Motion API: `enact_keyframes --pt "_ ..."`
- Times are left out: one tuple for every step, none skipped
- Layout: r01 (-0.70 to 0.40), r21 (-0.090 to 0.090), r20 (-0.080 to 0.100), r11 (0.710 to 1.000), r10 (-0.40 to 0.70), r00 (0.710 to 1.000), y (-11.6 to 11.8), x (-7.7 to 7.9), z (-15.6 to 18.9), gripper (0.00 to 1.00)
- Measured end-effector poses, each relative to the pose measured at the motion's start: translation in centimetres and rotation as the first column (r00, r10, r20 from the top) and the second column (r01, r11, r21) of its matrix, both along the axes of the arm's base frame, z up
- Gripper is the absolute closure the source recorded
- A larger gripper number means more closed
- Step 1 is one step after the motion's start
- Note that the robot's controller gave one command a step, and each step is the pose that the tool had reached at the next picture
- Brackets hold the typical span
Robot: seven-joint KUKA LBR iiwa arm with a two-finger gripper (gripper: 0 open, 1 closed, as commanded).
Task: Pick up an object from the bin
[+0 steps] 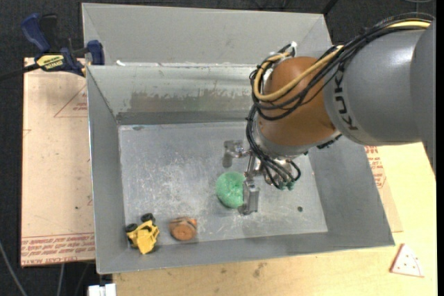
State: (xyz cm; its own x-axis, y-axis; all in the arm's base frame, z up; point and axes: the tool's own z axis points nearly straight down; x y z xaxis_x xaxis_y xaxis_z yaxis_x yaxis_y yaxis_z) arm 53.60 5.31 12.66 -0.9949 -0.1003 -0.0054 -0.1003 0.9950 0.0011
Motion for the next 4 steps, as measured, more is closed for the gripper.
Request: enact_keyframes --pt "-0.224 0.000 0.003 0.975 0.224 0.975 -0.3 1.8 -5.5 1.00" --pt "-0.224 0.000 0.003 0.975 0.224 0.975 -0.3 1.8 -5.5 1.00" --pt "-0.195 -0.001 -0.003 0.981 0.195 0.981 -0.1 -1.2 6.3 1.00" --pt "-0.195 -0.001 -0.003 0.981 0.195 0.981 -0.1 -1.2 6.3 1.00"
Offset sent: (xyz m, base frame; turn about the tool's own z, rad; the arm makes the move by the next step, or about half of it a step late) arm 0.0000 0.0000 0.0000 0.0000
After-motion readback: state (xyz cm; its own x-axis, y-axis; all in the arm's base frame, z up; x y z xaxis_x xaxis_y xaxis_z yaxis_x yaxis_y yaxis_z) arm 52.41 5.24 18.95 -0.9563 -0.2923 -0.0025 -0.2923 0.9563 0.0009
